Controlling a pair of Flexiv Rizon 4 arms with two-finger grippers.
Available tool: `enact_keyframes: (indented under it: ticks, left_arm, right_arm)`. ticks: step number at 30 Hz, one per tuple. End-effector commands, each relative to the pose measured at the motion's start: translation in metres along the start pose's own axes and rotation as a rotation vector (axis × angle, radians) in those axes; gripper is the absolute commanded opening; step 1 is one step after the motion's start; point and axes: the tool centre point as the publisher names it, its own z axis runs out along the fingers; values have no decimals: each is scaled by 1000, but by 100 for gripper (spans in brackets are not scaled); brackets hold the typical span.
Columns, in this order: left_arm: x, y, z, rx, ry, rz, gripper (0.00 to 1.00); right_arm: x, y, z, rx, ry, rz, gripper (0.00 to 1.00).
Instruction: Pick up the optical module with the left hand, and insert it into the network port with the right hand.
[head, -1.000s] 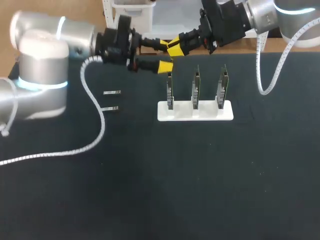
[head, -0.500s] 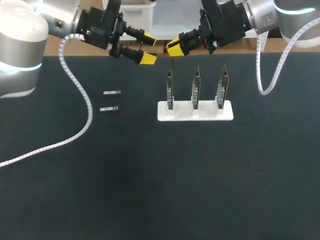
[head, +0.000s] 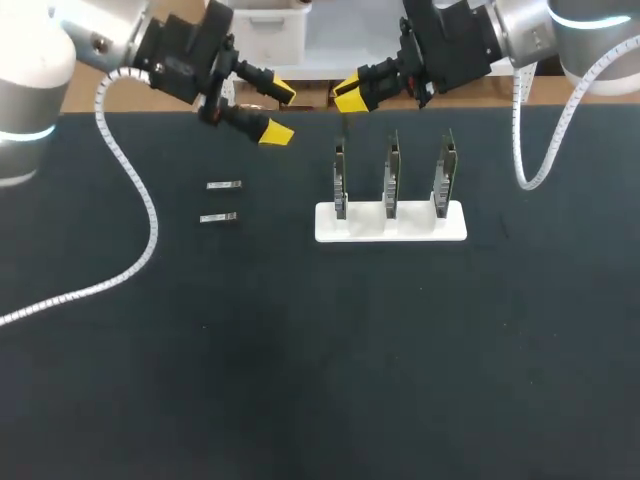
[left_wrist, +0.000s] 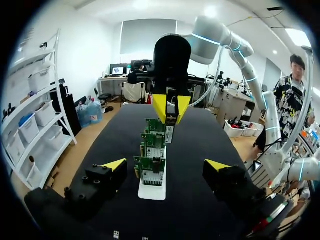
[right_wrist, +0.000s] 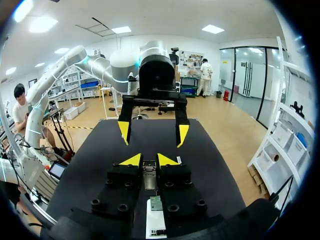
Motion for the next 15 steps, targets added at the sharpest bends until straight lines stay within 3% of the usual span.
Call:
enact_keyframes:
  ticks: [1,10,15]
  left_arm:
    - [-5,9,0,31,16,12,100]
    - [-5,9,0,31,16,12,100]
    - [-5,9,0,31,16,12,100]
  right_arm:
    - [0,1,0,2,-1,-1,0]
    - [-1,2,1,-4,-16,-12,0]
    - [10,-5,19,-53,-32,-59,0]
